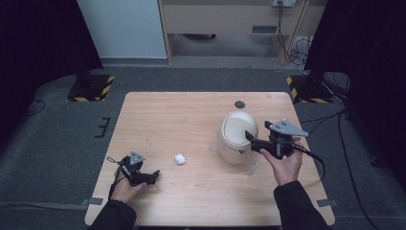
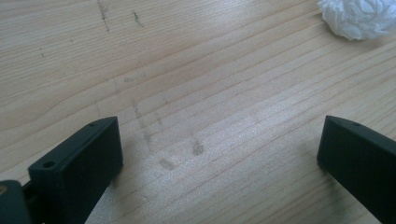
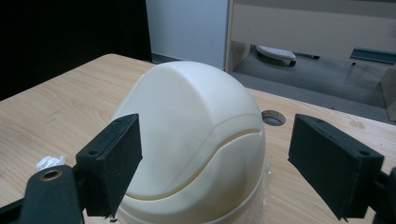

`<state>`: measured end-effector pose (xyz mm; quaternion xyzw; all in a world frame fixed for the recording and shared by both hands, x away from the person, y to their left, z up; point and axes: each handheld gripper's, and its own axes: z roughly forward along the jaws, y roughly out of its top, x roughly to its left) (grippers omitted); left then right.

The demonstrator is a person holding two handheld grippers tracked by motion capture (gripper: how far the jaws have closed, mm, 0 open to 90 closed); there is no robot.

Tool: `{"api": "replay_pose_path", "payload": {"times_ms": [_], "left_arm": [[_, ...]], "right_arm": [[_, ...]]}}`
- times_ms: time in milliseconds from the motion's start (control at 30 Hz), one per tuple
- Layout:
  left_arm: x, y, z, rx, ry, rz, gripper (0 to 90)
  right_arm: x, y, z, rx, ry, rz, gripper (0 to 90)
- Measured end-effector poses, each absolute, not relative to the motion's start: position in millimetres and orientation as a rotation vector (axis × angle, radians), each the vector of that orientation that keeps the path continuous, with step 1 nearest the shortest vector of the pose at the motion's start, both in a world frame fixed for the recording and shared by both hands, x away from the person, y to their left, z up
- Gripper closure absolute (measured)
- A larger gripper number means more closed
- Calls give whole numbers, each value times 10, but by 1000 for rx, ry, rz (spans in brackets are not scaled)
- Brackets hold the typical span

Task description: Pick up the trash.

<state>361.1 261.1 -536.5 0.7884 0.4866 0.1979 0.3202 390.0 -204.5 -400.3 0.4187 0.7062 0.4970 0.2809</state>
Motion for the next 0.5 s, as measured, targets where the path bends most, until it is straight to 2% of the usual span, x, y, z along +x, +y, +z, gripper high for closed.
{"api": "replay_pose_path", "payload": {"times_ms": [500], "left_arm": [[3611,2611,-5364,2072,1279,520,0]], "right_arm": [[3967,-1978,-4182,1141,1926,1263,189]]}}
